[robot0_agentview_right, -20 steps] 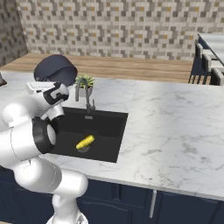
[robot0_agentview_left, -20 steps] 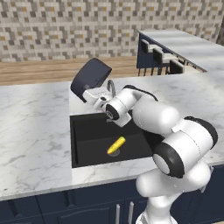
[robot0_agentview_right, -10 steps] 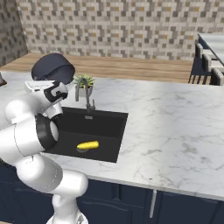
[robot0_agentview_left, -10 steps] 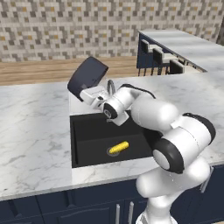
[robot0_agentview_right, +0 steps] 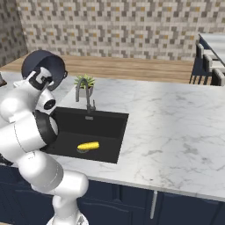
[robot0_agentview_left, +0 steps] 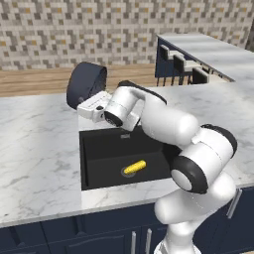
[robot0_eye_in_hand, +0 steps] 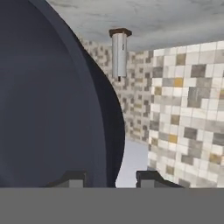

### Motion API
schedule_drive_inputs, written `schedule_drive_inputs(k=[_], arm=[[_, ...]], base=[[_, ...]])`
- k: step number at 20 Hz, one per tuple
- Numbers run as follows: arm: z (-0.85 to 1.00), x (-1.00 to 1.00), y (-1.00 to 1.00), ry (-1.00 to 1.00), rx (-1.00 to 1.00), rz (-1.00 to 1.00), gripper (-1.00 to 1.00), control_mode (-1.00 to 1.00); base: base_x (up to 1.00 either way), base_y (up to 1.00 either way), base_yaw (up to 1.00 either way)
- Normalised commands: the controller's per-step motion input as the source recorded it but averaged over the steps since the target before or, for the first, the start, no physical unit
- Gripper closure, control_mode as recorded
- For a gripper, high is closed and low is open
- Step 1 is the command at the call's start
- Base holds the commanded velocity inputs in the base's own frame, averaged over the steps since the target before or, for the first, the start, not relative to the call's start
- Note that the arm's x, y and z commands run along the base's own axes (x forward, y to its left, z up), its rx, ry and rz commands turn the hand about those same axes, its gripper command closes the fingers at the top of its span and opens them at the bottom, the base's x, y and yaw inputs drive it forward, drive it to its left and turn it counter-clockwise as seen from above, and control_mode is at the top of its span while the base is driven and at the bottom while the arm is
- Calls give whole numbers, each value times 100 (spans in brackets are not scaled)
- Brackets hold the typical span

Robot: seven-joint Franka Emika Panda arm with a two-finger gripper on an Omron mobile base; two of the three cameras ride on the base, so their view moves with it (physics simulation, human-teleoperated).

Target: Dump the corn from the pot into the sink. Then turn on the water and wash the corn. Then turn off the water and put the corn back in the pot.

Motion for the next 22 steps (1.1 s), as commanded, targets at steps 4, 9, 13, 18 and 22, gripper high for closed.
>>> schedule_drive_inputs(k=[4, 9, 13, 18, 22], arm=[[0, -18, 16, 5, -47, 0, 100, -100], [0, -45, 0, 0, -45, 0, 100, -100], [0, -31, 0, 0, -42, 1, 100, -100], [-15, -1, 0, 1, -27, 7, 100, -100], [-1, 0, -2, 0, -13, 2, 100, -100]], base=[[0, 0, 0], [0, 0, 0], [0, 0, 0], [0, 0, 0], [0, 0, 0]])
